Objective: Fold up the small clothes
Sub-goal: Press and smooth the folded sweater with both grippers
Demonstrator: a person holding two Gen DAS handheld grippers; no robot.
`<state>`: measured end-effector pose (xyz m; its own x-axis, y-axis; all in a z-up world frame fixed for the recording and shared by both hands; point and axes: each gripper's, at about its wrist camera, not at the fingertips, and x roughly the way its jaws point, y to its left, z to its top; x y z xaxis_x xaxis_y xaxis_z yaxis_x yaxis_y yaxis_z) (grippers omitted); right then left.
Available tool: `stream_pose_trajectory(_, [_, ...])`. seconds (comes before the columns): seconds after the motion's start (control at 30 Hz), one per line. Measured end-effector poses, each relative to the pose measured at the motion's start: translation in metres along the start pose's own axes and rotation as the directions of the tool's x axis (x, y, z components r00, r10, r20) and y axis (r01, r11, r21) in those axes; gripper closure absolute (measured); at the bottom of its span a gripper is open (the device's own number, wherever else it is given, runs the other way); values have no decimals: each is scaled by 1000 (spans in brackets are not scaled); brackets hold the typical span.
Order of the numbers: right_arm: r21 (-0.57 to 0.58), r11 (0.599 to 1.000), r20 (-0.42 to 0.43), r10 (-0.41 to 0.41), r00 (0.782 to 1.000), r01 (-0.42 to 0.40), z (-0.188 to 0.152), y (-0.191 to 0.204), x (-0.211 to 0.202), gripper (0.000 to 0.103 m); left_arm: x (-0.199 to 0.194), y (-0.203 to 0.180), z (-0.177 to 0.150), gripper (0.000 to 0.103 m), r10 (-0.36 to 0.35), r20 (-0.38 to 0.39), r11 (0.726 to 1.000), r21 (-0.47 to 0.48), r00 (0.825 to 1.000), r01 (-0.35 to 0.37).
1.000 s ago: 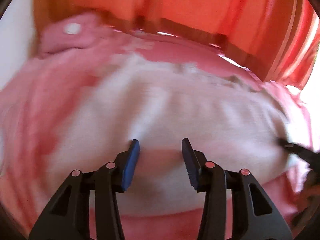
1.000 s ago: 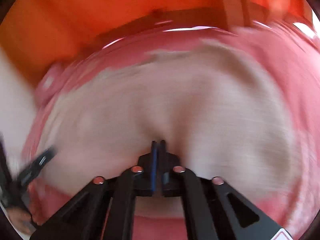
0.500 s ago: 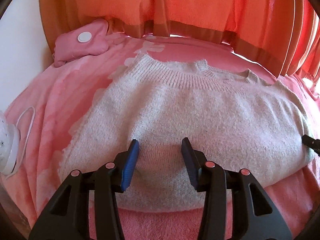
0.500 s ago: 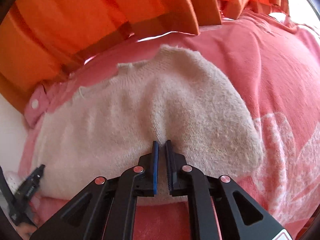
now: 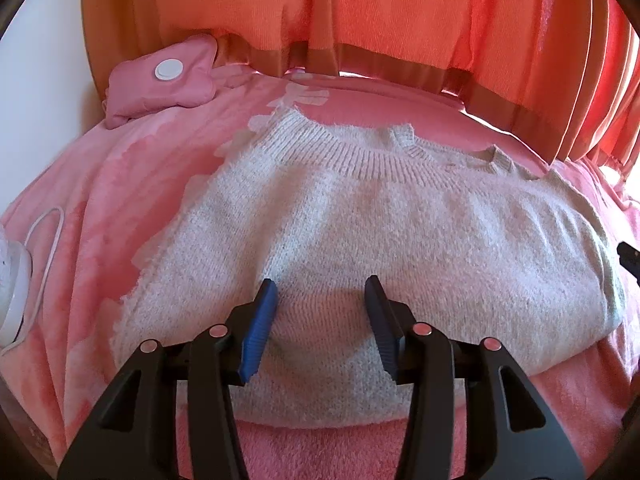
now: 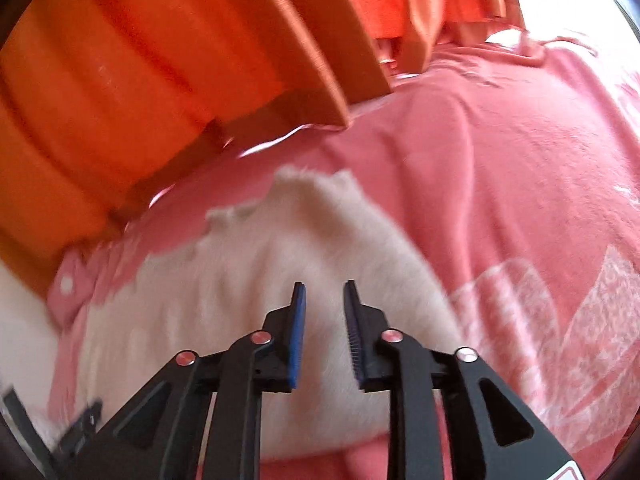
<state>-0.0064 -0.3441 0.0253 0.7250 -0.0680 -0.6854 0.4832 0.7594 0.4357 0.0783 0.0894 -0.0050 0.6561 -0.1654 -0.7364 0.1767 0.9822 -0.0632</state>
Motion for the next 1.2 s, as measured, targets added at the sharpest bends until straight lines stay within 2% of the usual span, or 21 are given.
stream_pose_trajectory(0.07, [2, 1000, -11, 8, 1000, -8, 12, 0, 9, 69, 1, 0, 1, 57, -2, 0, 1000, -5, 1000, 2])
stream_pose_trajectory(0.1, [-18, 1000, -23, -6, 1000, 6, 19, 2, 17, 59, 2, 0, 1, 57, -1, 0, 1000, -6, 1000, 1])
stream_pose_trajectory(0.2, [-58, 997, -22, -51, 998, 49, 33, 5, 35, 53, 4, -2, 2, 56, 2, 2, 1000, -8, 1000, -2])
stream_pose_trajectory(0.3, [-70, 994, -102, -86, 991, 80, 40, 1, 65, 50, 5, -2, 2, 55, 2, 3, 1000, -9, 1000, -2])
stream_pose_trajectory(0.37, [-104, 991, -150, -97, 984, 82, 40, 2, 79, 67, 5, -1, 2, 54, 2, 3, 1000, -5, 1000, -2])
stream_pose_trajectory(0.4, [-120, 990, -131, -86, 988, 70, 40, 3, 76, 86, 6, -1, 2, 54, 1, 3, 1000, -4, 1000, -1])
stream_pose_trajectory(0.47, [-133, 990, -48, -59, 997, 52, 43, 7, 57, 92, 7, 0, 3, 54, -4, 3, 1000, -7, 1000, 4])
stream_pose_trajectory(0.53, [-124, 991, -14, -59, 998, 57, 45, 0, 56, 92, 8, 0, 4, 53, -4, 5, 1000, -8, 1000, 4])
stream_pose_trajectory(0.6, [-118, 985, -109, -143, 984, 130, 43, -13, 87, 92, 11, 1, 5, 53, 0, 5, 1000, -7, 1000, 0])
stream_pose_trajectory(0.63, [-99, 989, -122, -119, 985, 107, 41, -20, 93, 91, 11, 0, 5, 52, 3, 6, 1000, -6, 1000, -3])
stream_pose_trajectory(0.7, [-90, 990, -108, -120, 987, 111, 45, -18, 78, 90, 12, -1, 5, 52, 8, 7, 1000, -3, 1000, -8])
stream_pose_trajectory(0.77, [-49, 997, -45, -70, 997, 68, 43, -9, 40, 82, 11, -1, 5, 52, 8, 8, 1000, -4, 1000, -8])
stream_pose_trajectory(0.8, [-56, 998, -36, -43, 998, 41, 40, -4, 29, 82, 11, -1, 5, 52, 6, 8, 1000, -6, 1000, -6])
stream_pose_trajectory(0.9, [-183, 983, -73, 23, 997, -36, 5, 32, -2, 82, 10, -1, 4, 52, 2, 9, 1000, -14, 1000, -2])
stream_pose_trajectory(0.93, [-246, 968, -123, 22, 992, -52, -17, 47, -4, 82, 9, -2, 4, 52, 1, 10, 1000, -16, 1000, -1])
stream_pose_trajectory(1.03, [-308, 949, -258, -17, 966, -65, -59, 65, 14, 81, 6, -3, 1, 52, 6, 12, 1000, -21, 1000, -5])
stream_pose_trajectory(1.1, [-431, 902, -180, -105, 978, 18, -79, 81, 13, 81, 4, -4, 0, 52, 10, 14, 1000, -25, 1000, -9])
stream_pose_trajectory(1.13, [-478, 877, -158, -148, 976, 55, -81, 89, 10, 81, 3, -4, -1, 52, 9, 16, 1000, -27, 1000, -9])
stream_pose_trajectory(1.17, [-466, 883, -153, -143, 978, 56, -78, 92, 2, 81, 1, -4, -2, 52, 7, 19, 1000, -30, 1000, -7])
stream_pose_trajectory(1.2, [-434, 901, -166, -101, 981, 20, -75, 92, -4, 81, -1, -3, -3, 51, 6, 22, 999, -34, 1000, -5])
